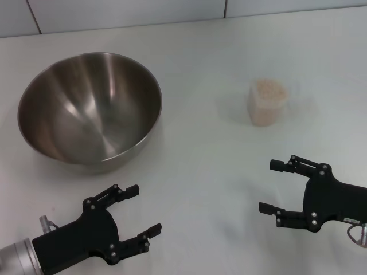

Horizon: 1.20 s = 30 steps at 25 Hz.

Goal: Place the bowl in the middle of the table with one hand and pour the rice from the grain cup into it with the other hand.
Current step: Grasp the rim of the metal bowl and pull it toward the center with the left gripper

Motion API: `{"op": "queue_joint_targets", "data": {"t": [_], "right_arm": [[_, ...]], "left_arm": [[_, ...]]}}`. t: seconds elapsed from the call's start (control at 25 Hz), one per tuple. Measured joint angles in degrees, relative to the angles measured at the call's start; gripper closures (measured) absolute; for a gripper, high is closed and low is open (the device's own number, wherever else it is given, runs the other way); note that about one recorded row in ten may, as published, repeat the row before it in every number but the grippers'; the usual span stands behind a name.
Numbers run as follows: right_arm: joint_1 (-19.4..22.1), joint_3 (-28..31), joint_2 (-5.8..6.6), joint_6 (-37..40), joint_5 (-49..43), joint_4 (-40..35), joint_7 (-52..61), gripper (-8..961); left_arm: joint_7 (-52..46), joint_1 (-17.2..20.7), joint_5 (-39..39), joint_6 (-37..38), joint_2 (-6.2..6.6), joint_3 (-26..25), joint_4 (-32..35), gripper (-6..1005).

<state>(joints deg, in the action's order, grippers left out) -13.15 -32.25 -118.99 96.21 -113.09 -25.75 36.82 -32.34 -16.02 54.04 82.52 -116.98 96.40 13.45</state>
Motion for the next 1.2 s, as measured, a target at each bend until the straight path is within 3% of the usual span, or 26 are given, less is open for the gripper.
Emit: {"op": "queue_joint_targets", "data": {"t": [0.28,0.4,0.48,0.52,0.56,0.64,0.72,0.76,0.88,0.92,0.96,1.08,1.12,1.16,1.2], "right_arm": [[-0.03,0.09,-0.06,0.0,-0.02,0.0,0.0,121],[-0.01,0.09,-0.08,0.0,-0.02,0.0,0.0,121],[0.04,0.09,-0.09,0.0,-0.03,-0.01,0.0,121],[0.04,0.09,-0.09,0.01,-0.02,-0.01,0.0,121],[0.05,0.09,-0.09,0.01,-0.02,0.0,0.0,121],[0.07,0.09,-0.09,0.02,-0.02,-0.01,0.0,120],[0.13,0.09,-0.09,0.01,-0.02,-0.01,0.0,120],[0.13,0.09,-0.09,0.01,-0.02,-0.01,0.0,120],[0.15,0.09,-0.13,-0.07,-0.02,0.15,0.0,120],[0.16,0.09,-0.16,-0.06,-0.02,0.32,-0.01,120],[0.16,0.09,-0.16,-0.06,-0.02,0.32,-0.01,120],[0.16,0.12,-0.17,-0.05,-0.02,0.4,-0.02,120],[0.18,0.22,-0.17,-0.04,-0.02,0.41,-0.02,121],[0.2,0.42,-0.17,-0.02,-0.02,0.41,-0.09,121],[0.22,0.57,-0.18,0.03,-0.02,0.42,-0.27,121]], "left_arm": [[0.0,0.05,0.0,0.04,0.0,-0.11,0.1,164],[0.15,0.53,-0.2,3.49,0.04,-0.57,1.23,164],[0.44,1.47,-0.6,10.88,0.07,-3.44,3.2,165],[-0.65,2.37,-0.84,18.54,-0.04,-8.83,5.56,165],[-0.65,2.37,-0.84,18.54,-0.04,-8.83,5.56,165],[-5.21,2.75,-0.72,23.68,-0.04,-14.76,9.04,167],[-19.16,3.05,0.97,23.86,0.66,-21.54,17.51,167],[-19.16,3.05,0.97,23.86,0.66,-21.54,17.51,168],[-35.95,5.59,5.39,13.45,0.58,-27.35,31.05,170],[-47.05,7.99,11.33,1.83,-0.26,-29.74,42.29,170],[-47.05,7.99,11.33,1.83,-0.26,-29.74,42.29,172],[-64.81,10.69,23.2,-13.21,-1.04,-31.12,57.04,178],[-76.61,10.59,32.79,-17.49,-0.91,-31.88,63.09,180],[-76.61,10.59,32.79,-17.49,-0.91,-31.88,63.09,182],[-82.03,10.18,38.0,-18.48,-0.96,-32.47,65.67,184]]}}
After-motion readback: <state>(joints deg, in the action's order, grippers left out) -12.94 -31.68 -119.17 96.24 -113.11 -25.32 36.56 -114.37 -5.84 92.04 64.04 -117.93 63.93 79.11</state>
